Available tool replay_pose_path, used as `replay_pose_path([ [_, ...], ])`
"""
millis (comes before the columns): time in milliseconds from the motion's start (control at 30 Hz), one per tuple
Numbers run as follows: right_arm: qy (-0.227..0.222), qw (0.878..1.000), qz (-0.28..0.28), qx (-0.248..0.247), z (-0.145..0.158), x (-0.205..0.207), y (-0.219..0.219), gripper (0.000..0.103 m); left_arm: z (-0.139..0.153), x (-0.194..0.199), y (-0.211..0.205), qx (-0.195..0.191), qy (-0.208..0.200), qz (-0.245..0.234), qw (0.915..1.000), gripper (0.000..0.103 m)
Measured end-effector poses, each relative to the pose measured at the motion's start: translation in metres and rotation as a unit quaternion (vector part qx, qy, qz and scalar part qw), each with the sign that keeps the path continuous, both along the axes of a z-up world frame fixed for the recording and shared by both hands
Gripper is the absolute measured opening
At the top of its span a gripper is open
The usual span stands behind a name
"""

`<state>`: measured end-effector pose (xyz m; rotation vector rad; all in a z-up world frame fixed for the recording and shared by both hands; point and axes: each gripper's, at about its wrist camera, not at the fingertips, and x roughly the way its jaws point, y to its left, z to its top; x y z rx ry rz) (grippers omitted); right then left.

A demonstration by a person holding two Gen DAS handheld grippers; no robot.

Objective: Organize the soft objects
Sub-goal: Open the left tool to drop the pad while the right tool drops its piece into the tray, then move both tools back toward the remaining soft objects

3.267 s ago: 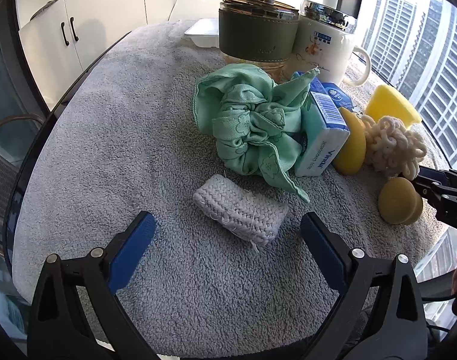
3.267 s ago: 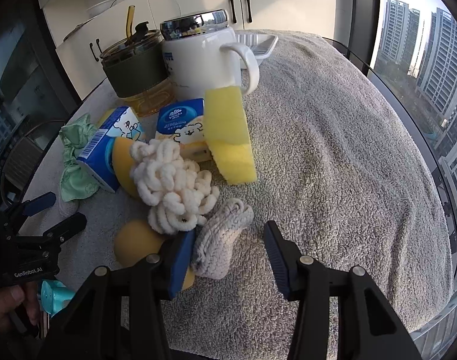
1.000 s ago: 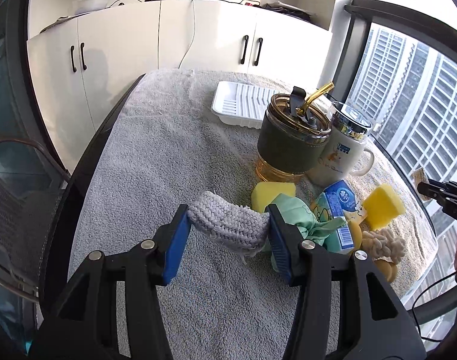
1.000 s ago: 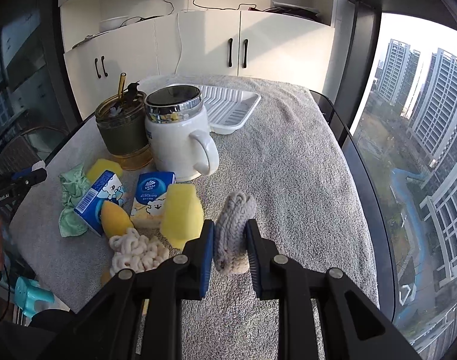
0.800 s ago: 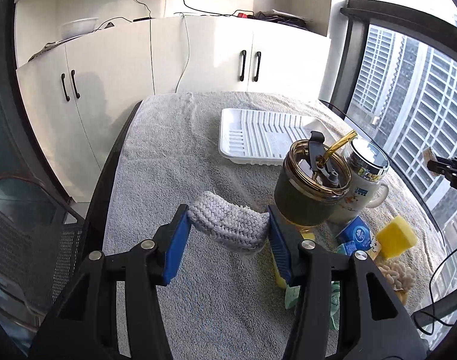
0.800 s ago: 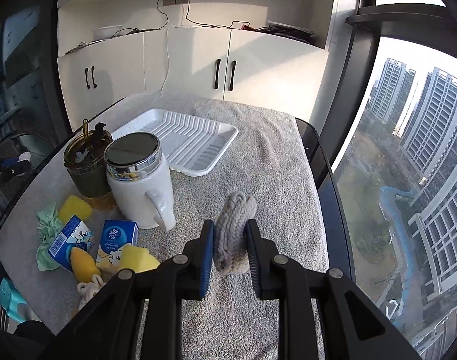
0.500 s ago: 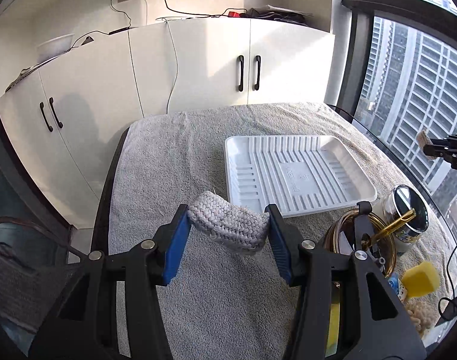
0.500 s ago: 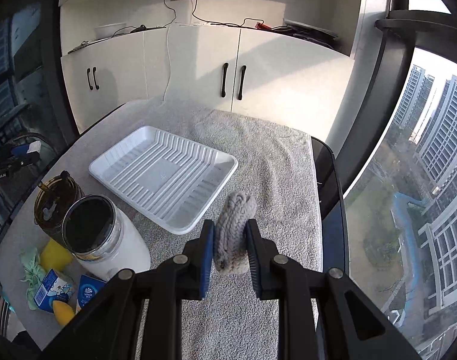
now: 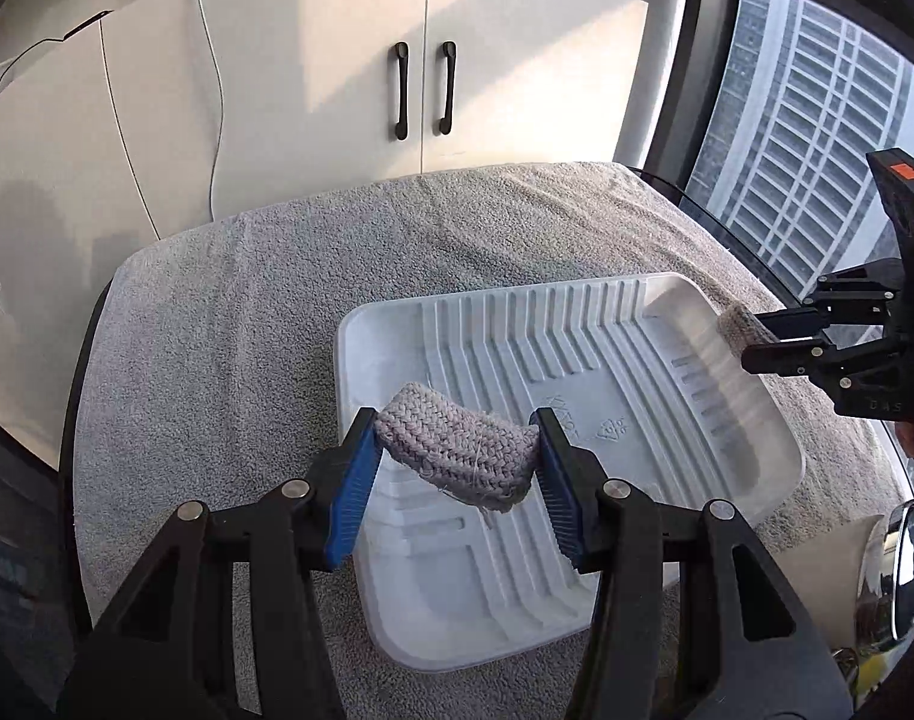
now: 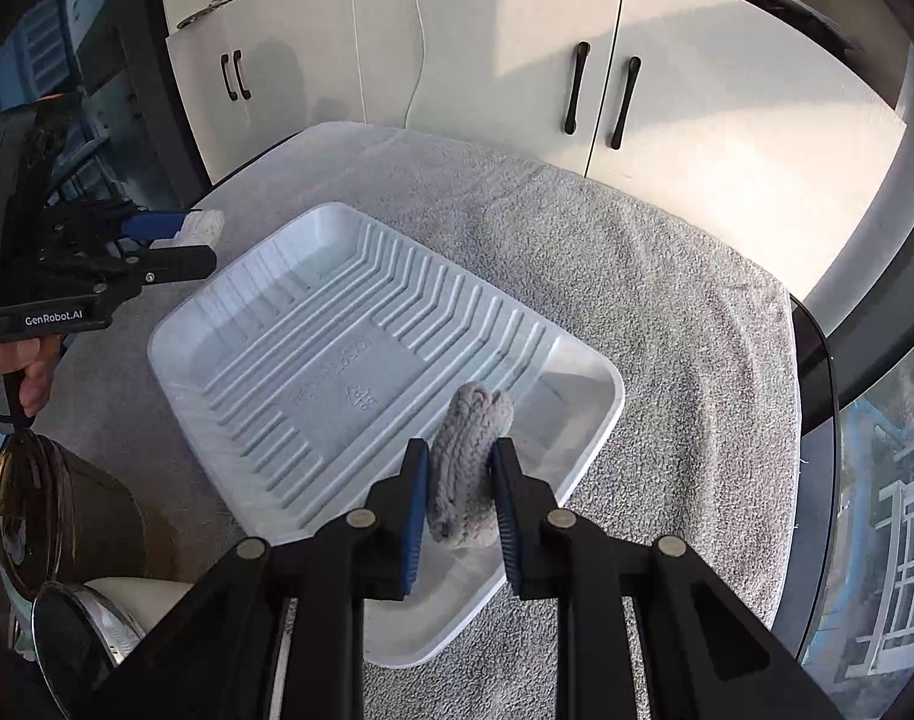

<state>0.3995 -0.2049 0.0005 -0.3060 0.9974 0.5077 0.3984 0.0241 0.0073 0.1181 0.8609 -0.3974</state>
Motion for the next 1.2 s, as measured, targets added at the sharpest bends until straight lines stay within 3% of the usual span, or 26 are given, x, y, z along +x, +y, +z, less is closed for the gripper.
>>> replay_pose_path([
  [367,0.037,0.999,0.017,-0.017,-0.042,0.025,0.010,0.024,-0.043,0.016,-0.008,0.029,0.049,-0.011,0.9983,0.049],
  [767,0.029,0.999,0.009,-0.025,-0.051,0.022,0.009,0.026,-0.048,0.009,-0.014,0.040,0.047,-0.006,0.9981,0.053],
  [933,0.025,1.000,0.006,-0.012,-0.047,0.019,0.007,0.054,-0.039,0.007,-0.010,0.012,0.042,-0.010,0.9990,0.082],
  [1167,-0.006,1.000,-0.007,0.011,-0.022,0.009,-0.007,0.058,-0.016,0.000,0.005,-0.019,0.019,0.009,0.9996,0.089],
  [1200,-0.010,1.000,-0.010,0.018,-0.016,0.007,-0.014,0.058,-0.012,-0.002,0.009,-0.025,0.014,0.012,0.9995,0.093],
])
